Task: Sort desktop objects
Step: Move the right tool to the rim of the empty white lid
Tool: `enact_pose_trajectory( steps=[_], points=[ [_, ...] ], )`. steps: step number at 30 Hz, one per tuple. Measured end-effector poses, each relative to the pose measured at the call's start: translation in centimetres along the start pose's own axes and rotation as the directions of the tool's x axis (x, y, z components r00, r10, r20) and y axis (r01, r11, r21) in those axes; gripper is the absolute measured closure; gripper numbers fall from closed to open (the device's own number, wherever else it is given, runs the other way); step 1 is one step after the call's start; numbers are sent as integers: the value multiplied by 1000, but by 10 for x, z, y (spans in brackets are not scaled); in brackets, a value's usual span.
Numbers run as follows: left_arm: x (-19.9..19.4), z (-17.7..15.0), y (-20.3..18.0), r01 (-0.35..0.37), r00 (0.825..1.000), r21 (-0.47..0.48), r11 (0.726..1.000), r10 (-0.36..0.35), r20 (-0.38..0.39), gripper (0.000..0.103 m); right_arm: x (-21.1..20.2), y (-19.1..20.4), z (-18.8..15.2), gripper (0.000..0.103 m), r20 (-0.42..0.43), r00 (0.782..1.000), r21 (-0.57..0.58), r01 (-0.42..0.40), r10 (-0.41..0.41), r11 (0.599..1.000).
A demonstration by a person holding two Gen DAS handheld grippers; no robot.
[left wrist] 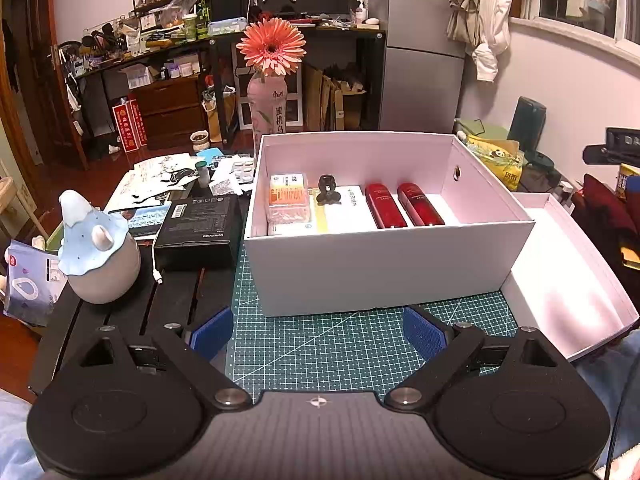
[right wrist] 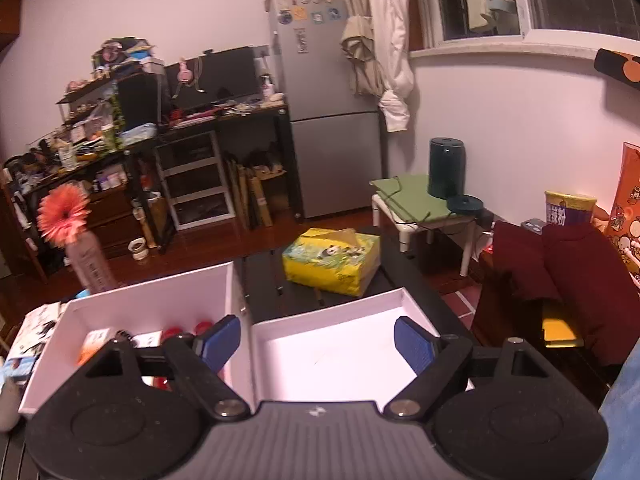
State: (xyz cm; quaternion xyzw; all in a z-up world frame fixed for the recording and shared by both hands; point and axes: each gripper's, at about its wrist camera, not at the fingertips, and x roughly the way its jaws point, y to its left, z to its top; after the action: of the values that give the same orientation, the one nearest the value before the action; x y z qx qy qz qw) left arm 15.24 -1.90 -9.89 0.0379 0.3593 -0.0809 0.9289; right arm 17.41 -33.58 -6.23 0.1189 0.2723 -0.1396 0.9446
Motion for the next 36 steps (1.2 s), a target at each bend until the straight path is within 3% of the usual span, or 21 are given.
enact_pose_trajectory(
  steps=[5,7,13,15,18,24,27,36],
  points=[
    [4,0,2,-3,1000,-9,1000,3,-18,11,40,-14,-5,22,-82,996,17,-19,20,1000],
    [5,0,3,5,1000,-19,1000,-5,-25,11,52,-17,-14,29,-120,992,6,-24,25,1000],
    [2,0,4,19,1000,-30,999,-20,-18,11,67,-21,-42,34,-187,982,12,-10,12,1000],
    [2,0,3,16,1000,-30,999,-17,-19,11,69,-22,-51,48,-217,976,32,-16,22,999],
    [4,0,4,20,999,-34,999,-21,-29,11,68,-19,-60,53,-272,961,52,-38,50,998],
    [3,0,5,27,999,-41,999,-28,-34,11,66,-7,-67,64,-287,954,7,-90,89,996],
    [3,-1,5,30,999,-45,999,-32,-40,11,70,-2,-72,76,-319,940,19,-119,119,993],
    [3,-1,5,23,999,-47,999,-25,-41,11,68,17,-82,78,-355,922,-30,-176,154,984]
  ],
)
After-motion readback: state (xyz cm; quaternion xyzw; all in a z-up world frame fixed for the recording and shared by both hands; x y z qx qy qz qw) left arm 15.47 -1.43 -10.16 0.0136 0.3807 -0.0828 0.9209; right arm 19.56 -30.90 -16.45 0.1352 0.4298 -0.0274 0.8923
